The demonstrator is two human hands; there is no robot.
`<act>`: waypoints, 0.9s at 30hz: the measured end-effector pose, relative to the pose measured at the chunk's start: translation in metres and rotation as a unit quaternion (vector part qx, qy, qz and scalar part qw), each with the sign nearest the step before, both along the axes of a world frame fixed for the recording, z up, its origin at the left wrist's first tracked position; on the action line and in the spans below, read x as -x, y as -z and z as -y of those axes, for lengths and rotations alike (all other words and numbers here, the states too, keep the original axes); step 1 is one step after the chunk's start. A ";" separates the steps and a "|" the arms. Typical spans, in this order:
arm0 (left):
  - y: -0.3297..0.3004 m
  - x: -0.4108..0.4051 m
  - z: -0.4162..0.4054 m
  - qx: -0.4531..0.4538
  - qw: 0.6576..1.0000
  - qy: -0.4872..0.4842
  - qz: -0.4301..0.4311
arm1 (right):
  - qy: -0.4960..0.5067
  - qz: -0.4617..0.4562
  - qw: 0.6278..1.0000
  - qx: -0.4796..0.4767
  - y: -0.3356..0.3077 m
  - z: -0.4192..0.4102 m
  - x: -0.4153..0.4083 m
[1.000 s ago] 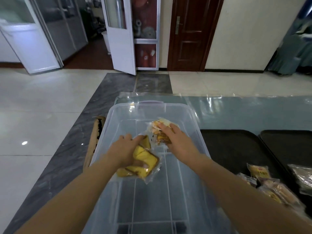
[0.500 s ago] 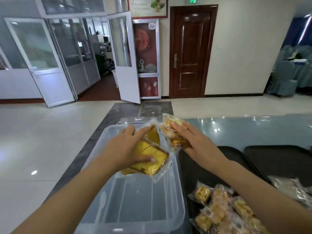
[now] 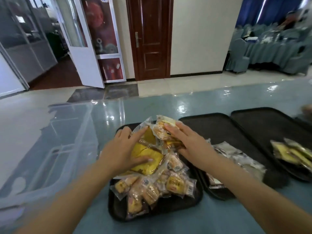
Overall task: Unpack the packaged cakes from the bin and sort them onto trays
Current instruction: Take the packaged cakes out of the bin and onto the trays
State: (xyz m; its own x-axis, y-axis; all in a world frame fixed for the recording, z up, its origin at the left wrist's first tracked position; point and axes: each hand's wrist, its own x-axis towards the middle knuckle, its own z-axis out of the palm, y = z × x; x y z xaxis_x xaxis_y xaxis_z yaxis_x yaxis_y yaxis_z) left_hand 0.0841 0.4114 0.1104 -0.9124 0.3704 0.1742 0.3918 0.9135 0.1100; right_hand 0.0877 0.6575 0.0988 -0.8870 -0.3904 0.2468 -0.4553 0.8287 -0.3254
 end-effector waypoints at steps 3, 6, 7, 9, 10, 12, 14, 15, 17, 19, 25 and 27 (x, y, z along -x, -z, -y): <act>0.020 0.000 -0.044 0.021 0.999 0.020 0.020 | 0.030 0.025 0.999 -0.007 0.020 -0.050 -0.013; 0.037 0.004 -0.080 0.020 0.998 0.050 0.042 | 0.077 0.055 0.995 -0.019 0.045 -0.093 -0.025; 0.041 0.006 -0.090 0.024 0.997 0.060 0.048 | 0.096 0.067 0.993 -0.021 0.052 -0.105 -0.029; 0.050 0.011 -0.108 0.033 0.994 0.083 0.059 | 0.131 0.087 0.987 -0.030 0.064 -0.125 -0.037; 0.055 0.014 -0.116 0.039 0.993 0.095 0.064 | 0.144 0.090 0.985 -0.034 0.069 -0.132 -0.041; 0.063 0.021 -0.131 0.047 0.990 0.116 0.068 | 0.164 0.099 0.981 -0.031 0.075 -0.147 -0.046; 0.069 0.030 -0.147 0.050 0.987 0.135 0.070 | 0.182 0.107 0.977 -0.030 0.081 -0.161 -0.049; 0.072 0.034 -0.154 0.050 0.986 0.142 0.071 | 0.191 0.107 0.975 -0.029 0.083 -0.169 -0.050; 0.078 0.044 -0.169 0.044 0.984 0.156 0.070 | 0.211 0.099 0.972 -0.023 0.086 -0.182 -0.052; 0.080 0.051 -0.183 0.038 0.983 0.167 0.069 | 0.234 0.094 0.967 -0.017 0.086 -0.197 -0.054; 0.083 0.066 -0.237 0.017 0.977 0.196 0.083 | 0.252 0.083 0.964 0.017 0.089 -0.255 -0.056; 0.085 0.074 -0.263 0.028 0.976 0.202 0.078 | 0.256 0.079 0.963 0.027 0.091 -0.282 -0.051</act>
State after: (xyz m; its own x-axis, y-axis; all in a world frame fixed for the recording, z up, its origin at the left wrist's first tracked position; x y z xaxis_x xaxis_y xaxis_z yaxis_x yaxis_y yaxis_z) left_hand 0.0103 0.6742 0.0252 -0.7035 0.7106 0.0140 0.7039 0.6939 0.1516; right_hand 0.1383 0.9398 0.0075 -0.9880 0.1170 0.1011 0.0663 0.9113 -0.4063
